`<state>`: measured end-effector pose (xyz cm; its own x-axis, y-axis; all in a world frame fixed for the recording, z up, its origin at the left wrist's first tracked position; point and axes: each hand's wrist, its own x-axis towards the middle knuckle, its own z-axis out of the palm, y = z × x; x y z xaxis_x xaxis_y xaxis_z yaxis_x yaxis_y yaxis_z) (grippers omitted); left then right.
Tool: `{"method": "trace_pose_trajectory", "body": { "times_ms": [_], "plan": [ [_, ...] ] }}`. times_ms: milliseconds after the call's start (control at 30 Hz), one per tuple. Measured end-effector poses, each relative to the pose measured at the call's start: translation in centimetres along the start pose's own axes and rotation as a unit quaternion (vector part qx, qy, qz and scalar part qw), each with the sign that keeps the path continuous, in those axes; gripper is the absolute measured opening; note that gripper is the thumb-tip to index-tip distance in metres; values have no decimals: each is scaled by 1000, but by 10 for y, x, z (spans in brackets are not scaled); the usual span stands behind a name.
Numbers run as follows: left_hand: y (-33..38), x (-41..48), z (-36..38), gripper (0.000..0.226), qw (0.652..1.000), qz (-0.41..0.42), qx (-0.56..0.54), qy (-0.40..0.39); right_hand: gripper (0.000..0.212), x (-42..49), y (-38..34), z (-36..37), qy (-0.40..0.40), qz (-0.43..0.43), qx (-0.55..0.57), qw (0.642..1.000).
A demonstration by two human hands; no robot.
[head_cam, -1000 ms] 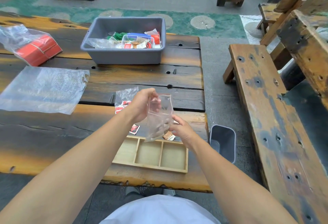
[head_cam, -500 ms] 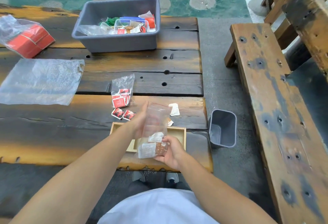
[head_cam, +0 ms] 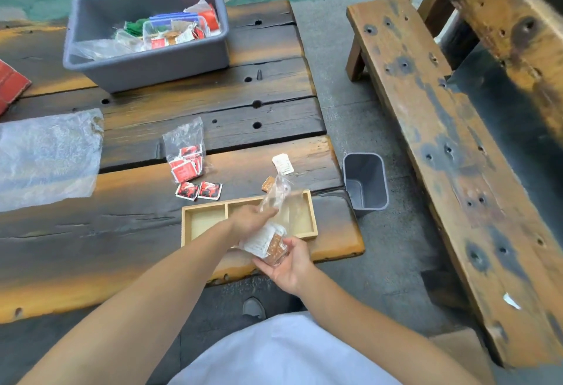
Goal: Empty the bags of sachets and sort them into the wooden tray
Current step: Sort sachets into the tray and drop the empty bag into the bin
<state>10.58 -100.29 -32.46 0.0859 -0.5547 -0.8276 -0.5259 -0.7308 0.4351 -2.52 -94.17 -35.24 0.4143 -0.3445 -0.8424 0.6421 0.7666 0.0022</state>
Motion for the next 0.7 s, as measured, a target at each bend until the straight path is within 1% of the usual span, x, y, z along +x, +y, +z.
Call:
{"method": "trace_pose_trajectory", "body": {
  "times_ms": [67, 167, 300, 433, 533, 633, 700],
  "plan": [
    [-3, 3, -2, 58, 999, 16, 50, 0, 41, 1, 14, 3, -2, -3, -17, 1000],
    [4, 2, -9, 50, 995, 9, 100, -26, 52, 3, 30, 6, 2, -4, -27, 1000],
    [22, 1, -17, 40, 987, -11, 151, -57, 56, -5, 37, 15, -7, -23, 19, 1000],
    [43, -1, -16, 39, 979, -20, 188, -73, 59, -8, 36, 22, 7, -43, 63, 997],
    [55, -4, -11, 32, 962, -29, 260, -81, 60, -10, 35, 27, 5, -52, 99, 994],
    [62, 1, -10, 39, 937, -5, 347, -45, 56, -12, 33, 33, -3, -57, 121, 991],
    [67, 4, -9, 39, 928, 9, 372, -30, 56, -13, 33, 38, -12, -53, 127, 990]
  ]
}}
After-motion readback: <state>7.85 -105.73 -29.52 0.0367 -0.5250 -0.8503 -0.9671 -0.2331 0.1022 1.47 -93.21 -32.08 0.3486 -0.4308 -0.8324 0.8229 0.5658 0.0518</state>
